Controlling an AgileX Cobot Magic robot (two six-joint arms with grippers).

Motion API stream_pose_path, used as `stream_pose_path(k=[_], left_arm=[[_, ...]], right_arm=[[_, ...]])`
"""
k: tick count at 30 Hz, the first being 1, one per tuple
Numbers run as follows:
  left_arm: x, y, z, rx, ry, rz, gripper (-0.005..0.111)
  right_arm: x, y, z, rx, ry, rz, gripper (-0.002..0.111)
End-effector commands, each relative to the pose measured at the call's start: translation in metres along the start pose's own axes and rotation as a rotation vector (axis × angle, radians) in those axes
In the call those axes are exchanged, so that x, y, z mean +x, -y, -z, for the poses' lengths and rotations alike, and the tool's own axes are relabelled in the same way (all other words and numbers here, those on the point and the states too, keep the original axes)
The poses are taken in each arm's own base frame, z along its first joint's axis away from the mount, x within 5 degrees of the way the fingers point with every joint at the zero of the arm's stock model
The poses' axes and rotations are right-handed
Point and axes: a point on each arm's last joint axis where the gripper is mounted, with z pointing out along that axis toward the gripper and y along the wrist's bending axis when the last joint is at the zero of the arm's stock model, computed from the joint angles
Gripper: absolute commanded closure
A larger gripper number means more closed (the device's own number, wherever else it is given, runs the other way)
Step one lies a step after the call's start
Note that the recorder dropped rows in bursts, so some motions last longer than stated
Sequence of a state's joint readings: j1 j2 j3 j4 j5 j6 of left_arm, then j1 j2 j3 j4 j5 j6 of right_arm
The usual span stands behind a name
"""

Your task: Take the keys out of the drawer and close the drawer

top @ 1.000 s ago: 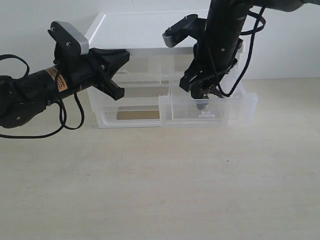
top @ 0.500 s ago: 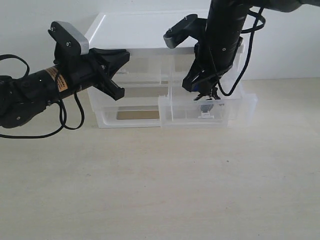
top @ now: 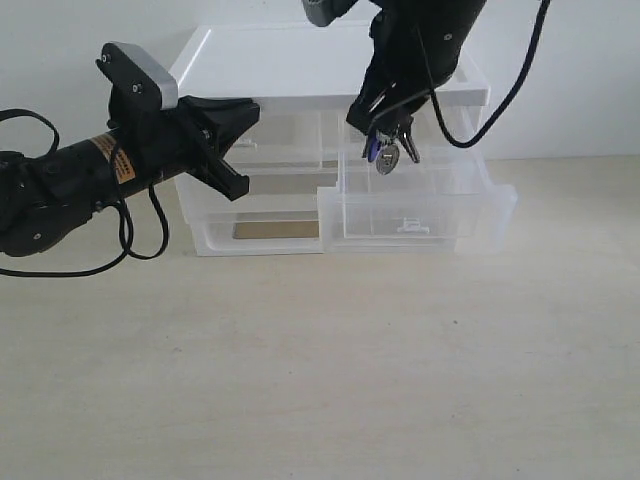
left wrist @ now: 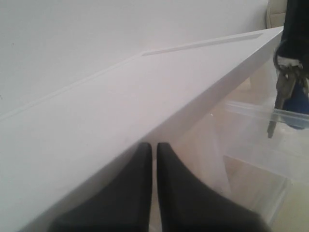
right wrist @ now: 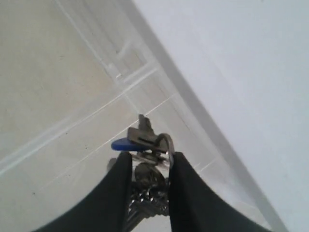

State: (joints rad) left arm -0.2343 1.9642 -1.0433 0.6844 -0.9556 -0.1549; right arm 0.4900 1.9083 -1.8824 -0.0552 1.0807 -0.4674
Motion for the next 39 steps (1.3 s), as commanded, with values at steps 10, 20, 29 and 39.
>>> stream_pose_path(k=[10, 20, 29, 39], left_arm=[[0.010, -0.015, 0.000, -0.107, -0.061, 0.069, 0.102], [0.010, -0.015, 0.000, -0.105, -0.056, 0.071, 0.102], [0.010, -0.015, 0.000, -0.105, -0.056, 0.075, 0.102], [0.009, -0.014, 0.000, -0.100, -0.050, 0.089, 0.102]], right_arm=[[-0.005, -0.019, 0.090, 0.031, 0.146, 0.021, 0.108], [-0.018, -0.081, 0.114, -0.082, 0.144, 0.108, 0.108], [-0.007, -0.133, 0.080, -0.182, 0.036, 0.154, 0.108], [0.025, -0.165, -0.009, -0.181, 0.128, 0.154, 0.108]])
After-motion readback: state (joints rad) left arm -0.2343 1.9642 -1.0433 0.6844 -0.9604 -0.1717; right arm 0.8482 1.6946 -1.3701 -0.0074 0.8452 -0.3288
